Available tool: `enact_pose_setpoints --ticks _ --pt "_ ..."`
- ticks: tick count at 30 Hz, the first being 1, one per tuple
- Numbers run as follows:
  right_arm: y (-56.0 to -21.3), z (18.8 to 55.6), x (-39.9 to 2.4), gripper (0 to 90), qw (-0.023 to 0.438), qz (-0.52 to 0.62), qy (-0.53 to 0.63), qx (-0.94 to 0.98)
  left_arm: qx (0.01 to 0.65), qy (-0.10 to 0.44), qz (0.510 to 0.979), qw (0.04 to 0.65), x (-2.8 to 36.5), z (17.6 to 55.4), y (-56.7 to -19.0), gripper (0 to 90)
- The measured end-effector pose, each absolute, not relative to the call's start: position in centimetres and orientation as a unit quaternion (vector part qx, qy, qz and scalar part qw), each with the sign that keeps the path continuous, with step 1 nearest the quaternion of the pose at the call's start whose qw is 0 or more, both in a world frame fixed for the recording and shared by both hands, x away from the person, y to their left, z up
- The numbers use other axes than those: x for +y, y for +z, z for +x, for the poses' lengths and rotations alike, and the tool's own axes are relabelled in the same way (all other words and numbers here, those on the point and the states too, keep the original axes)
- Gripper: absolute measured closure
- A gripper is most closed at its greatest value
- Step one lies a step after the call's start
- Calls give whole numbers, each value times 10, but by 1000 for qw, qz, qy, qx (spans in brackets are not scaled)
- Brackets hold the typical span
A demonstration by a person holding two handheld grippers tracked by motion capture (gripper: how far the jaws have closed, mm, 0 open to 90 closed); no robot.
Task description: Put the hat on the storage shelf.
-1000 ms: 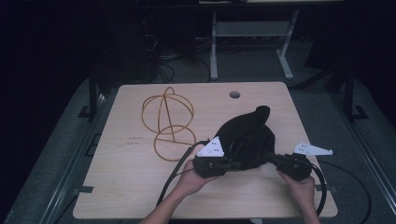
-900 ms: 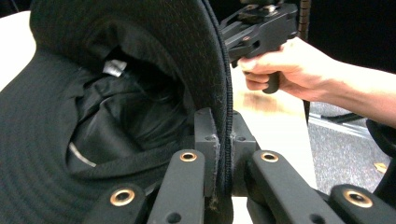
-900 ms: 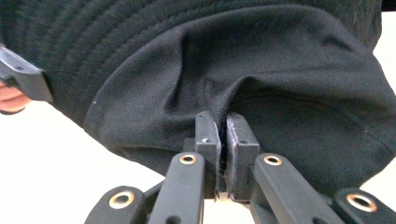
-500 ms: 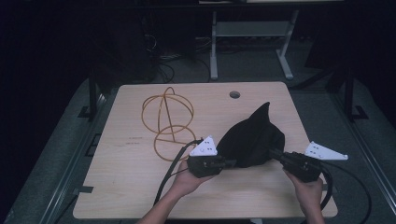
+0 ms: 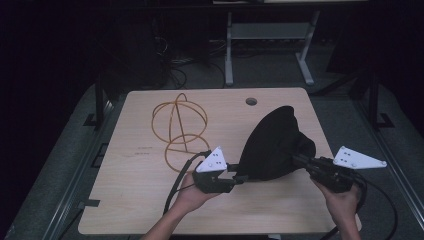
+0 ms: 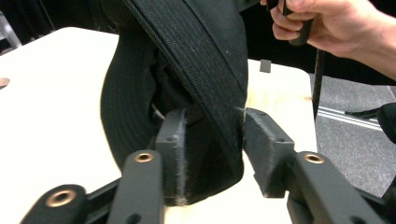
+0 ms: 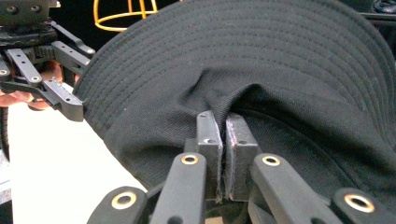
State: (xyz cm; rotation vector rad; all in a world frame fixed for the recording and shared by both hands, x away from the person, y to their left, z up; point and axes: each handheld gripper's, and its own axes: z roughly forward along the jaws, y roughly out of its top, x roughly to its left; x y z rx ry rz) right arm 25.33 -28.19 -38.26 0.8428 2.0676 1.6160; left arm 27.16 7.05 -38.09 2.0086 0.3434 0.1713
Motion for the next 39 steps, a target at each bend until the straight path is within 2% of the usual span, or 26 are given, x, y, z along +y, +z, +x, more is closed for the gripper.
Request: enact_pose_setpoints --ticks 4,9,22,39 --pt "-372 253 -282 860 199 287 573 741 137 85 844 512 79 264 -378 528" --pt "-360 255 -280 861 197 273 575 746 138 91 848 504 93 256 -378 501" --pt "-332 266 -268 862 191 251 576 754 144 103 848 500 129 241 -379 486" --pt "-293 285 -248 863 189 230 594 747 175 106 852 482 167 237 -405 476"
